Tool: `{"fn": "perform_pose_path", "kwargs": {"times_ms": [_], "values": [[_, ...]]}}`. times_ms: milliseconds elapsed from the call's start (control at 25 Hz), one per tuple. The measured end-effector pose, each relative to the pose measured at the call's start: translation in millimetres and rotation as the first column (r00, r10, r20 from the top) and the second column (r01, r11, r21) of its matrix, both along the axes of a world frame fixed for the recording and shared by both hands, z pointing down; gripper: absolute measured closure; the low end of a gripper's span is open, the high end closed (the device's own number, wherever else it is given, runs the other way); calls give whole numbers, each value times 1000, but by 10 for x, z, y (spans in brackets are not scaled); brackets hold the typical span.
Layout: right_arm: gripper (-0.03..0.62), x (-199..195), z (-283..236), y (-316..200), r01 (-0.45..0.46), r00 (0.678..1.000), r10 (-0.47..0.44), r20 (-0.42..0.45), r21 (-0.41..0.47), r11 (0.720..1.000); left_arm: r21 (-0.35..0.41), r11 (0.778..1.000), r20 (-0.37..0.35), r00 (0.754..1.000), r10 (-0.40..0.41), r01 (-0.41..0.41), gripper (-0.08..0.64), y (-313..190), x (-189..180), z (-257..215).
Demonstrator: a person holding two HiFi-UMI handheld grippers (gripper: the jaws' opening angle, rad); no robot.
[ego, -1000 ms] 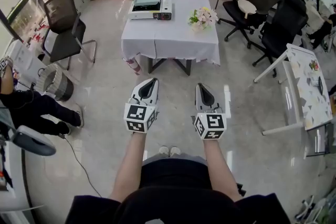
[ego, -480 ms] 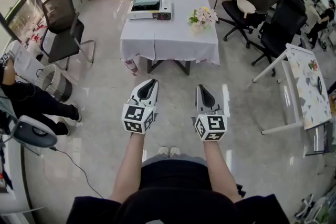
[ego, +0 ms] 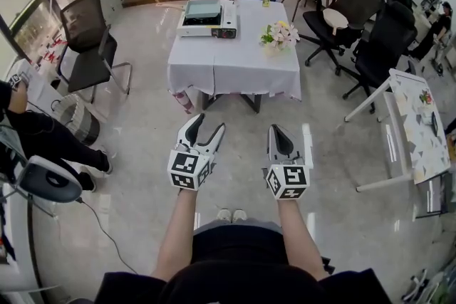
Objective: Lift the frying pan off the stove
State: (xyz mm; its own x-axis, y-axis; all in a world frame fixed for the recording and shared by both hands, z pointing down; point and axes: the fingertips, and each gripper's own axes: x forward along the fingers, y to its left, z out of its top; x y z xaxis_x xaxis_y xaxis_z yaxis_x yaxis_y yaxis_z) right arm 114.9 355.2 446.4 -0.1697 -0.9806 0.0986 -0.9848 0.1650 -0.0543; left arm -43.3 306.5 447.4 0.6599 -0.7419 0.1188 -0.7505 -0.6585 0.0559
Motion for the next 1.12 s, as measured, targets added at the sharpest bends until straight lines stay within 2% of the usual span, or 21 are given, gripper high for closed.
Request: {"fn": "perform_pose_path", "kwargs": {"times_ms": [80,280,720,1120], "values": [[591,-57,-2,-39,6,1000,-6,-1,3,1000,3,1000,-7,1000,-7,7,274,-33,-60,-5],[589,-194,11,-121,14,1000,-14,0,11,1000,3,999,-20,999,-32,32,244,-134,-250,21],[591,-272,57,-250,-14,999,13,38,14,1000,-5,998,-27,997,-67,66,236,-318,-580,53],[590,-191,79,-989,-17,999,16,40,29,999,-13,996,-27,996,-86,85,236,-1023,-623,143]]}}
